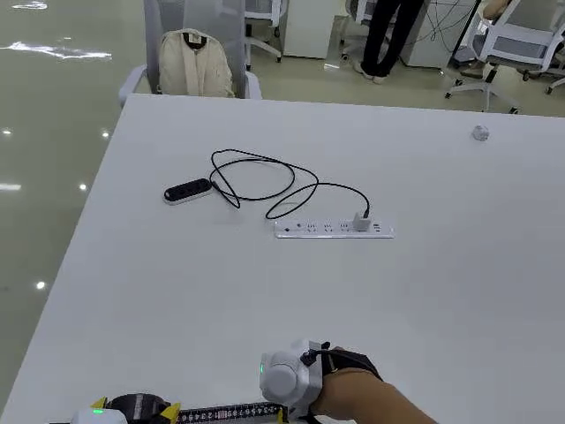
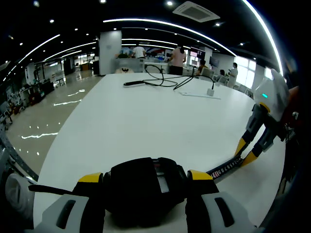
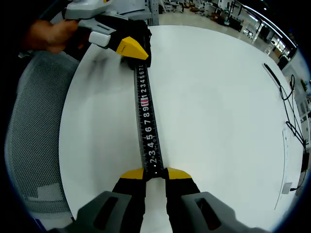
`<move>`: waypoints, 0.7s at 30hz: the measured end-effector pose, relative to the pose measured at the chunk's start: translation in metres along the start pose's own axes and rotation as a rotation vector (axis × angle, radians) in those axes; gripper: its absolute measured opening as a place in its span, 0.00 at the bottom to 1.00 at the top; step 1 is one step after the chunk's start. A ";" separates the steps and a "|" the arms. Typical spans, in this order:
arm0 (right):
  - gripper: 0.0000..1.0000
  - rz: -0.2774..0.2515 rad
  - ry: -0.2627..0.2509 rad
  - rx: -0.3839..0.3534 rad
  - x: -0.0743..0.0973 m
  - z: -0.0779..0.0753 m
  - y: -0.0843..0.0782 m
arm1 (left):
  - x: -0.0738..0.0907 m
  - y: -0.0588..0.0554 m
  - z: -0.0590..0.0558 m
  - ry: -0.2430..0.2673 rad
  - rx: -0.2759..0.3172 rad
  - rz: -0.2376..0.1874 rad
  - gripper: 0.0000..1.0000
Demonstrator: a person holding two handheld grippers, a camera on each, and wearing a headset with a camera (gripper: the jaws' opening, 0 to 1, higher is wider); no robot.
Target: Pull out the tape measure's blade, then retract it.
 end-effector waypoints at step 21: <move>0.15 -0.022 -0.001 -0.004 -0.004 0.002 0.013 | 0.001 -0.001 -0.001 -0.012 -0.008 -0.008 0.64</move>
Point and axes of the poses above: the centre of the closed fingertips' face, and the gripper's own axes: x roughly backward along the fingers, z roughly to its left, y roughly out of its top, the point moved 2 cm from there along x, roughly backward along the fingers, and after that the axes turned 3 degrees about y, right-handed, at the moved point
